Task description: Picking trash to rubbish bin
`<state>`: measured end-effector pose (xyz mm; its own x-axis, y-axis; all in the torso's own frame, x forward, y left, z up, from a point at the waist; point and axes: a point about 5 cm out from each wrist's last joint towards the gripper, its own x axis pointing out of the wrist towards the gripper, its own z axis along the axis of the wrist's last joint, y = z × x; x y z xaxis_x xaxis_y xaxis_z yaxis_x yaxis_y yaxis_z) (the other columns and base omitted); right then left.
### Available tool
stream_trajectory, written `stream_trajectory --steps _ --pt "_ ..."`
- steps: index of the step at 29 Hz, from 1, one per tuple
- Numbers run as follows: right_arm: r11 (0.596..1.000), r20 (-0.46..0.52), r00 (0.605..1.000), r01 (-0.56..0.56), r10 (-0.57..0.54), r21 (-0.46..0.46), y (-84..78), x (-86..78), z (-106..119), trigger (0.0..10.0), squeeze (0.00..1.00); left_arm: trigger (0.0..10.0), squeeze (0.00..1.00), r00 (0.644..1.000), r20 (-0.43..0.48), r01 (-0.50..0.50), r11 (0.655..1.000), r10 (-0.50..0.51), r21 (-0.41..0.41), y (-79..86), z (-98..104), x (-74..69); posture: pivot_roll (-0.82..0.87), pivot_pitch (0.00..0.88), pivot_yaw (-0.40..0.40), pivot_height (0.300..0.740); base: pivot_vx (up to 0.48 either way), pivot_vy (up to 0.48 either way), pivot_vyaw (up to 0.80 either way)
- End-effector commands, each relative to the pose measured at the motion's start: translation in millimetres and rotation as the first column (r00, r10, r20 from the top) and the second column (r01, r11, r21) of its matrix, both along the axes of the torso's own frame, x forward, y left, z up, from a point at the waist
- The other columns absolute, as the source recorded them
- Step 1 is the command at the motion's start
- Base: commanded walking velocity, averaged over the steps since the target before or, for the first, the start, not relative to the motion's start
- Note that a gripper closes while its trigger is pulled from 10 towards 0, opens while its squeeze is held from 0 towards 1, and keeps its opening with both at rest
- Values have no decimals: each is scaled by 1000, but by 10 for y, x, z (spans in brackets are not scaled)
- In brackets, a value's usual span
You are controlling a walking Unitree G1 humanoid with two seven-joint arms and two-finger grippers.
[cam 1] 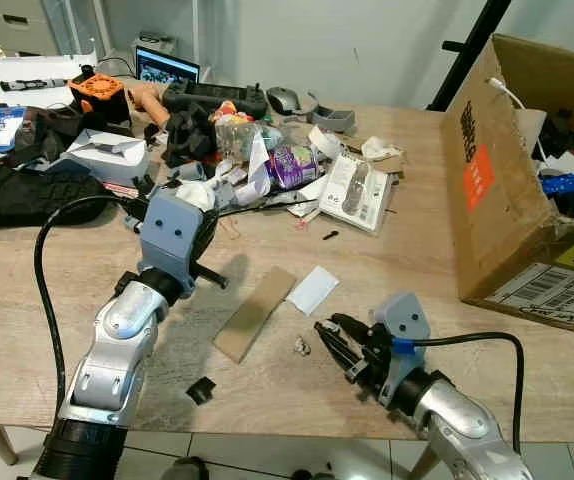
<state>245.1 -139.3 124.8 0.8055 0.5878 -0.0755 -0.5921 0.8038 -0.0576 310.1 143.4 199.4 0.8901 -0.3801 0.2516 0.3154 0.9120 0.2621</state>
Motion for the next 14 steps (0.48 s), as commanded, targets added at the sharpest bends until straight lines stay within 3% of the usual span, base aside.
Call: stream_trajectory --steps 1,6,10,14 --pt "1000 -19 1000 13 -13 5 -34 -15 -45 0 0 10000 0 1000 -13 8 1000 -8 -5 -20 -28 -12 22 222 -63 740 0 0 0" --pt "1000 5 1000 14 -14 23 -31 47 23 0 0 10000 0 1000 -13 7 1000 -8 -4 -20 -22 6 20 243 -65 740 0 0 0" --pt "998 43 999 14 -16 54 -37 82 116 0 0 10000 0 1000 -9 8 1000 -8 -4 -21 -15 1 24 208 -65 740 0 0 0" --pt "994 131 990 34 -47 106 -57 148 287 0 0 10000 0 1000 -5 -2 1000 2 -7 0 -4 10 18 237 -70 740 0 0 0"
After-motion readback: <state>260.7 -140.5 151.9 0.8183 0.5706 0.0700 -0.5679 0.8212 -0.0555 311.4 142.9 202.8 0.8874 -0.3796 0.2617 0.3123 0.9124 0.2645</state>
